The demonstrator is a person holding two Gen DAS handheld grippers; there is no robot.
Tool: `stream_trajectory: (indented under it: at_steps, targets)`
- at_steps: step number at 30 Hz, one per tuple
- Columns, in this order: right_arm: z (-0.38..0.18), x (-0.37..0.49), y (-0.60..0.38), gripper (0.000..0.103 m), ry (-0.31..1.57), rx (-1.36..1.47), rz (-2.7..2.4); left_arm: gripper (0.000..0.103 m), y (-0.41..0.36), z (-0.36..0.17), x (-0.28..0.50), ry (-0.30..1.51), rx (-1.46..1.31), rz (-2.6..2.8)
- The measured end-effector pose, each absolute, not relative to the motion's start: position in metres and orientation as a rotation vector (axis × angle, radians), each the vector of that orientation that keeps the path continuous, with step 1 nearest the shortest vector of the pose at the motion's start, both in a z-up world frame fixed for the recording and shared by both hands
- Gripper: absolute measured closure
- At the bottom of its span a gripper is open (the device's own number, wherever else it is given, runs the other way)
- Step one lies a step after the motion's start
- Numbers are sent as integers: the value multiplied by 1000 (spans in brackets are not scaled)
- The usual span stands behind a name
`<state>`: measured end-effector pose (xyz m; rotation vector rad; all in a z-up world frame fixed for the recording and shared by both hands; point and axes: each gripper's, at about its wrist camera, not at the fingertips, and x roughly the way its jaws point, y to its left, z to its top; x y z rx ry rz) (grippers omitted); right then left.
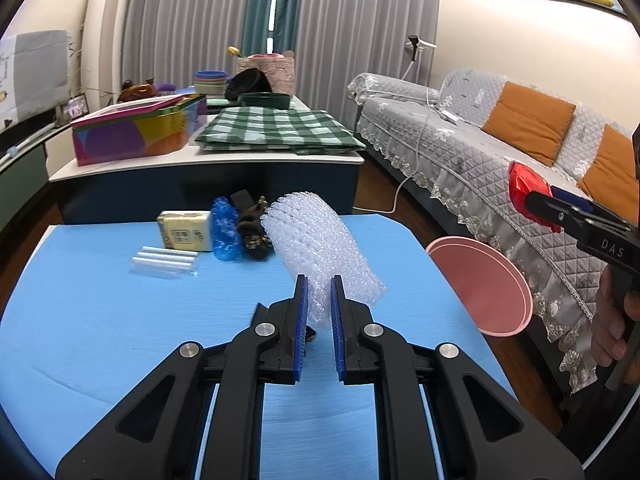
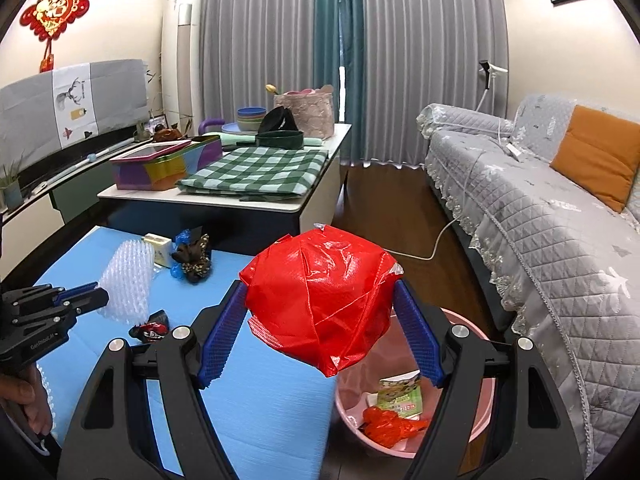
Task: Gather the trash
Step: 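Carry the bubble wrap in the left tool and red bag in the right tool over the bucket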
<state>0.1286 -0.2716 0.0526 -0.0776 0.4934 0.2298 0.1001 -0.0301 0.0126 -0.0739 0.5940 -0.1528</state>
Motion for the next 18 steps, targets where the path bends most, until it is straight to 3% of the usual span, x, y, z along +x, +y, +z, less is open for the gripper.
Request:
stream_trajectory:
  at_steps: [18]
  targets:
    - [63,128,-327,29,470,-47,107,92,-77,10,104,613,-41,-231]
